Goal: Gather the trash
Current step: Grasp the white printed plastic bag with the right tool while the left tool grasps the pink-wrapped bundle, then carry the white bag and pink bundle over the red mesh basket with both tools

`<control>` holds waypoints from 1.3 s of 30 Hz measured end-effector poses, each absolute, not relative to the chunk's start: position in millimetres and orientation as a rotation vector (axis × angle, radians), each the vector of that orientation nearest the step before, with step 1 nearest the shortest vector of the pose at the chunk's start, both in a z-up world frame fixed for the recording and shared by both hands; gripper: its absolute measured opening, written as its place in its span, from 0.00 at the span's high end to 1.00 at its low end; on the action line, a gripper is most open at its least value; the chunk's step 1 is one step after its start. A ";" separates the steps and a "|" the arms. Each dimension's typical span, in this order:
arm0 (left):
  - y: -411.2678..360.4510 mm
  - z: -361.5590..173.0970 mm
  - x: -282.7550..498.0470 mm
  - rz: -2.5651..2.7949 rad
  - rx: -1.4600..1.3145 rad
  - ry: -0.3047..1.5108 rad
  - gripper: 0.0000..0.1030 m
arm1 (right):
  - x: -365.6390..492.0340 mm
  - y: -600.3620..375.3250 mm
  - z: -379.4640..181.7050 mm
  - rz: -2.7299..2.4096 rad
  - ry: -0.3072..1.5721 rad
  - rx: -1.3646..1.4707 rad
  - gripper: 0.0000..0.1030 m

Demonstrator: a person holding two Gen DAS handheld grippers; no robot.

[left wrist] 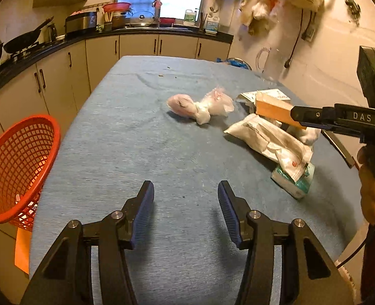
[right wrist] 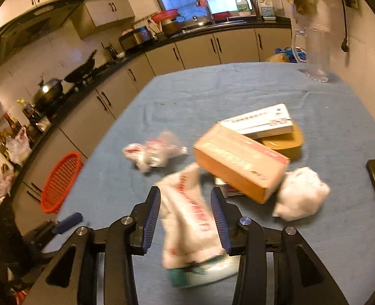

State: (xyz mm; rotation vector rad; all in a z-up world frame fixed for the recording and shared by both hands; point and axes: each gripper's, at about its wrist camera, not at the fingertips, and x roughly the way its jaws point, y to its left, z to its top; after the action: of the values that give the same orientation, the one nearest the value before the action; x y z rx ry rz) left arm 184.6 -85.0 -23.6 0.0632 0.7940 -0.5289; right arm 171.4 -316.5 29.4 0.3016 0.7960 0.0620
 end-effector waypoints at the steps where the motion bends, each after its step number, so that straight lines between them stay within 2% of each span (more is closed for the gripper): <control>1: -86.0 -23.9 184.3 -0.530 0.066 0.796 0.50 | 172.7 -318.2 27.9 0.068 0.806 0.299 0.57; 3: -88.1 -24.8 183.7 -0.529 0.075 0.799 0.49 | 178.2 -316.6 24.2 0.097 0.835 0.280 0.55; 7: -88.9 -24.6 187.1 -0.535 0.091 0.806 0.45 | 194.2 -300.7 14.4 0.126 0.884 0.165 0.43; 12: -90.5 -16.3 196.0 -0.556 0.113 0.799 0.37 | 209.8 -284.5 -1.3 0.129 0.935 0.011 0.43; 15: -92.2 -10.2 212.8 -0.556 0.100 0.815 0.35 | 210.7 -282.5 -6.1 0.169 0.940 0.011 0.62; 16: -92.2 -8.2 221.3 -0.564 0.079 0.830 0.35 | 207.2 -282.3 -5.3 0.178 0.930 0.012 0.72; 17: -91.9 -6.5 228.4 -0.565 0.058 0.840 0.35 | 204.3 -281.9 -4.0 0.189 0.924 0.017 0.75; 26: -96.8 -5.8 314.7 -0.559 -0.234 0.975 0.35 | 183.3 -307.4 15.4 0.193 0.807 0.189 0.76; 27: -98.7 -8.4 322.4 -0.557 -0.252 0.994 0.36 | 183.2 -306.1 16.4 0.194 0.803 0.196 0.76; 30: -105.4 -15.4 343.2 -0.572 -0.310 1.035 0.47 | 179.8 -308.3 15.2 0.204 0.796 0.225 0.76; 34: -123.2 -26.0 358.8 -0.604 -0.318 1.099 0.65 | 176.8 -312.0 12.6 0.207 0.790 0.258 0.76; 39: -138.9 -34.3 359.5 -0.616 -0.293 1.111 0.73 | 175.9 -318.6 10.9 0.217 0.784 0.285 0.76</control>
State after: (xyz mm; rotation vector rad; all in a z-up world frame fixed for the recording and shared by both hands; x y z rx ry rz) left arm 359.5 -138.9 -34.3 -0.2930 1.1113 -0.6164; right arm 175.9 -318.6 10.9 0.2847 0.7837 0.2169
